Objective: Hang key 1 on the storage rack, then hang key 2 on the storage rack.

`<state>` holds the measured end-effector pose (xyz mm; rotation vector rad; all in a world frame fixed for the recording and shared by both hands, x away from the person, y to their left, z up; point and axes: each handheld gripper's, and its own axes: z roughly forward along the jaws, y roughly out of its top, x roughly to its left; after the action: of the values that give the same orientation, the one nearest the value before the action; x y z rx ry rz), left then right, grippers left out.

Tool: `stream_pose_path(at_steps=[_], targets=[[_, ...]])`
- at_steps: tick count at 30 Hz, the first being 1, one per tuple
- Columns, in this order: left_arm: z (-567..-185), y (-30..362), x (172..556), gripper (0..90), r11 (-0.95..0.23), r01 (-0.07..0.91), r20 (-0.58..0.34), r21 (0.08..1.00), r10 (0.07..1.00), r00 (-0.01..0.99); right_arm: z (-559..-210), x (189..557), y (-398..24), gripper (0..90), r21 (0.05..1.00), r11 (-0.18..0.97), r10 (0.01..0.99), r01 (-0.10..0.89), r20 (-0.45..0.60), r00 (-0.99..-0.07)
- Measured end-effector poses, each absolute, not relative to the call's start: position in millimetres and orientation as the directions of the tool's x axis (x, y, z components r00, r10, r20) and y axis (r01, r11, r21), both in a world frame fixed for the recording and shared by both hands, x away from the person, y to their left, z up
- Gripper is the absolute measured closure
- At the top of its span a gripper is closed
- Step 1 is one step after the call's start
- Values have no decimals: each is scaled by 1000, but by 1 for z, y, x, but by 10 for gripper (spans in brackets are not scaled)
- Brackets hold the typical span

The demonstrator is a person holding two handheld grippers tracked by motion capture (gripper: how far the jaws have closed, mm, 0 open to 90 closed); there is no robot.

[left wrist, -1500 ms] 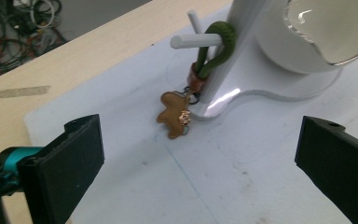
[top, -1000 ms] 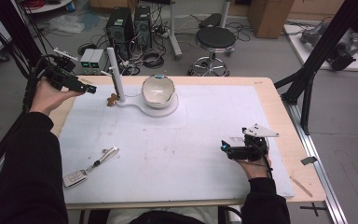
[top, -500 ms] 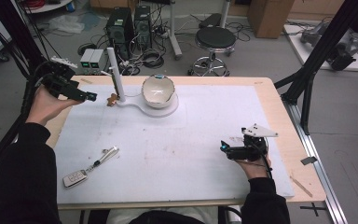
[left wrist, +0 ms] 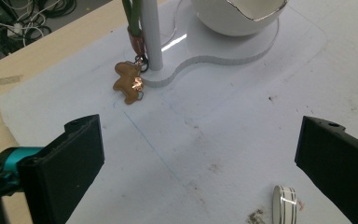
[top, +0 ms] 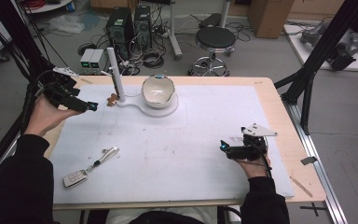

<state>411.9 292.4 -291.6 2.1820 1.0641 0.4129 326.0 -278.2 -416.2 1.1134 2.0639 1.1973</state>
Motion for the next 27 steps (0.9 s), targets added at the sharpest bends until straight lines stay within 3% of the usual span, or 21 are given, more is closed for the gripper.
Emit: stream_pose_path(at_steps=[19, 27], targets=[[-304, 284, 381, 17, -487, 522, 26, 700, 748, 664, -416, 327, -278, 8, 874, 278, 843, 398, -22, -538], [-312, 281, 372, 17, -474, 510, 0, 717, 732, 681, -416, 326, -278, 8, 874, 277, 843, 398, -22, -538]])
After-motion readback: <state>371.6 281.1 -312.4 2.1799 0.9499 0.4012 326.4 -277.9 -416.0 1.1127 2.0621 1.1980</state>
